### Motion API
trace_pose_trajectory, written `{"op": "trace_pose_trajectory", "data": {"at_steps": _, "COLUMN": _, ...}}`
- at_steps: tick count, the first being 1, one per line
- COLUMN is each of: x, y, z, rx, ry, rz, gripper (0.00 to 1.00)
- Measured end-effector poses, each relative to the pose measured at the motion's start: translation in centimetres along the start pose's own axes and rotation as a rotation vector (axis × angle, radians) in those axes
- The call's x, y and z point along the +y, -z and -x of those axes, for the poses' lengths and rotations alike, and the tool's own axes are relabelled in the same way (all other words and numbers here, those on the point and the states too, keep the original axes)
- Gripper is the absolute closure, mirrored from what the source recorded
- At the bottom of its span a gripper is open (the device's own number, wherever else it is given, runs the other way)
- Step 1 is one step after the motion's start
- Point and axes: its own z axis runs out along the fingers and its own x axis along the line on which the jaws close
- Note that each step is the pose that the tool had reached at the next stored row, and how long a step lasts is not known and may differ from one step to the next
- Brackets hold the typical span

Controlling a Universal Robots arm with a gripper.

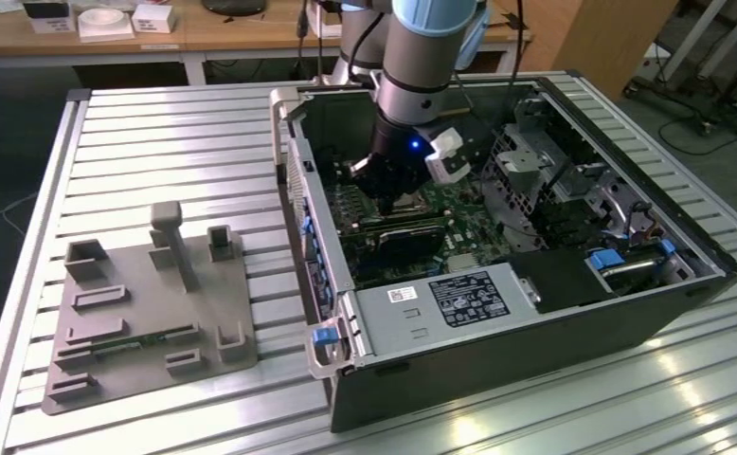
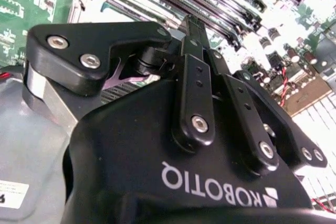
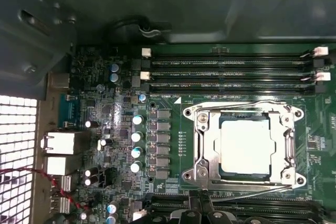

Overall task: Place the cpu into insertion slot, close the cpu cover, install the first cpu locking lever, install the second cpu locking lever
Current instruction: 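Install the second cpu locking lever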

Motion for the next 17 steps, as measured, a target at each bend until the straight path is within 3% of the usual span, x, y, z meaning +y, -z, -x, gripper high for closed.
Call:
{"op": "trace_pose_trajectory", "data": {"at_steps": 6, "x": 0.00, "y": -0.07, "z": -0.02, "rx": 0.0001, "ry": 0.000, "rz": 0.0000, "gripper": 0.90}}
{"op": "trace_pose_trajectory", "data": {"at_steps": 12, "x": -0.03, "y": -0.59, "z": -0.11, "rx": 0.0000, "ry": 0.000, "rz": 0.0058, "gripper": 0.90}}
{"op": "trace_pose_trajectory", "data": {"at_steps": 17, "x": 0.03, "y": -0.67, "z": -0.66, "rx": 0.0001, "ry": 0.001, "rz": 0.0063, "gripper": 0.90}}
